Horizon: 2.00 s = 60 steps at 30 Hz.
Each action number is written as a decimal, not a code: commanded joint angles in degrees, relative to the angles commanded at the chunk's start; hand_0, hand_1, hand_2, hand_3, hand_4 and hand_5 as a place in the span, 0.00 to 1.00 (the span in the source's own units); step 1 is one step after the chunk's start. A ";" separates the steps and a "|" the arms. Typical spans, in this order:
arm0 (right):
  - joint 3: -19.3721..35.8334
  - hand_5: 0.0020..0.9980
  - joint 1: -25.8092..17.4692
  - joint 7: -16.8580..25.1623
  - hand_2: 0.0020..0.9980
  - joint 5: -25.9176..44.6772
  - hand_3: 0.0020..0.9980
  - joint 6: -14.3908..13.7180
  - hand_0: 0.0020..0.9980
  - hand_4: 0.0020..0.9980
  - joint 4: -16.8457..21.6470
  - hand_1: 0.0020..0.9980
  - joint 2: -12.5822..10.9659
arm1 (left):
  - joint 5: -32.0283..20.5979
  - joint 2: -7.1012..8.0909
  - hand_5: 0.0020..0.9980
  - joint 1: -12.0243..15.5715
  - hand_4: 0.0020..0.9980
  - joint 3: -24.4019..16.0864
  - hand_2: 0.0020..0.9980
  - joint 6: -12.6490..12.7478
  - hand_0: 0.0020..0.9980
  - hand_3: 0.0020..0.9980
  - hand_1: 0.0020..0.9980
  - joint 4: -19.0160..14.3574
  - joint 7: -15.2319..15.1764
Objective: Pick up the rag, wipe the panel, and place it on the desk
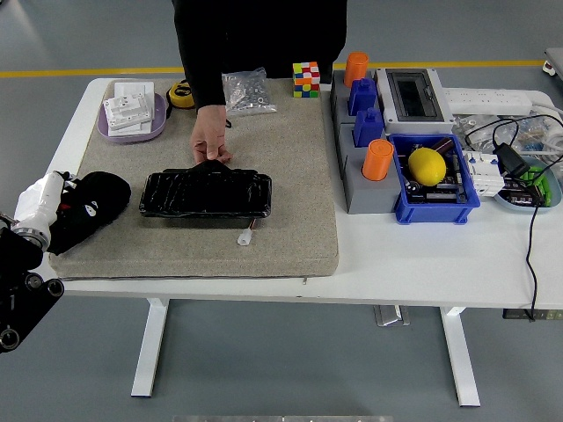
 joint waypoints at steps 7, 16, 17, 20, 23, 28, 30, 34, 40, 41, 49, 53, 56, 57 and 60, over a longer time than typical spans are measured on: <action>-0.24 0.56 -0.09 -0.12 0.69 -0.01 0.61 0.00 0.73 1.00 0.01 0.62 -0.14 | 0.33 0.12 0.00 0.28 0.10 0.03 0.46 0.06 0.32 0.38 0.20 -0.19 0.24; -0.56 0.56 -0.20 -0.11 0.69 0.12 0.61 -0.05 0.73 1.00 0.02 0.62 -0.14 | -0.29 -0.12 0.00 0.56 0.00 0.19 0.44 0.31 0.29 0.34 0.17 -0.28 0.21; -0.64 0.56 -0.20 -0.12 0.69 0.14 0.61 -0.05 0.73 1.00 0.03 0.62 -0.16 | -0.76 -0.13 0.00 0.63 0.00 0.19 0.44 0.41 0.29 0.34 0.17 -0.29 0.13; -0.86 0.56 -0.22 -0.11 0.69 0.25 0.61 -0.09 0.73 1.00 0.04 0.62 -0.21 | -0.98 -0.13 0.00 0.96 0.00 -0.36 0.44 0.51 0.29 0.34 0.17 -0.93 0.10; -1.01 0.56 -0.28 -0.13 0.69 0.32 0.61 0.00 0.73 1.00 -0.06 0.62 -0.20 | -0.94 0.01 0.00 1.18 0.00 -1.12 0.44 0.75 0.29 0.34 0.17 -2.15 0.11; -1.29 0.56 -0.19 -0.11 0.69 0.46 0.61 0.08 0.73 1.00 -0.19 0.62 -0.24 | -1.22 0.37 0.00 1.00 0.00 -1.99 0.44 0.93 0.28 0.34 0.16 -4.40 0.50; -1.46 0.56 -0.13 -0.03 0.69 0.61 0.61 0.05 0.73 1.00 -0.21 0.62 -0.27 | -1.24 0.48 0.00 0.99 0.00 -2.06 0.44 1.02 0.28 0.34 0.16 -5.53 0.70; -1.61 0.56 -0.08 0.01 0.69 0.66 0.61 0.16 0.73 1.00 -0.32 0.62 -0.24 | -1.40 0.31 0.00 1.00 0.00 -1.93 0.44 1.50 0.28 0.34 0.16 -7.65 1.16; -1.53 0.56 -0.05 -0.04 0.69 0.72 0.61 0.40 0.73 1.00 -0.61 0.61 -0.26 | -1.31 -0.78 0.00 0.84 0.00 -1.26 0.44 2.05 0.28 0.34 0.16 -9.99 1.86; -1.51 0.56 -0.04 -0.05 0.69 0.70 0.61 0.45 0.73 1.00 -0.64 0.61 -0.27 | -1.14 -0.95 0.00 0.69 0.00 -0.99 0.44 2.00 0.28 0.34 0.16 -10.15 1.98; -1.36 0.56 0.14 0.01 0.69 0.82 0.61 0.66 0.73 1.00 -0.87 0.61 -0.28 | -0.85 -2.14 0.00 -0.35 0.00 0.69 0.45 1.95 0.28 0.34 0.16 -10.06 2.34; -1.24 0.56 0.19 0.00 0.69 0.78 0.61 0.77 0.73 1.00 -1.01 0.61 -0.31 | -0.48 -2.42 0.00 -0.69 0.00 1.80 0.44 1.69 0.27 0.34 0.16 -10.24 2.53; -1.28 0.56 0.26 0.04 0.69 0.86 0.61 0.89 0.73 1.00 -1.15 0.61 -0.32 | -0.11 -2.68 0.00 -0.98 0.00 2.74 0.44 1.60 0.27 0.34 0.16 -10.59 2.72; -1.28 0.56 0.27 0.05 0.69 0.86 0.61 0.93 0.73 1.00 -1.16 0.61 -0.31 | -0.13 -2.74 0.00 -1.10 0.00 3.11 0.45 1.60 0.27 0.34 0.16 -10.69 2.73; -1.35 0.56 0.34 0.10 0.69 0.89 0.61 0.99 0.73 1.00 -1.22 0.61 -0.33 | 0.23 -2.82 0.00 -1.54 0.00 4.46 0.45 1.40 0.27 0.34 0.16 -11.03 2.91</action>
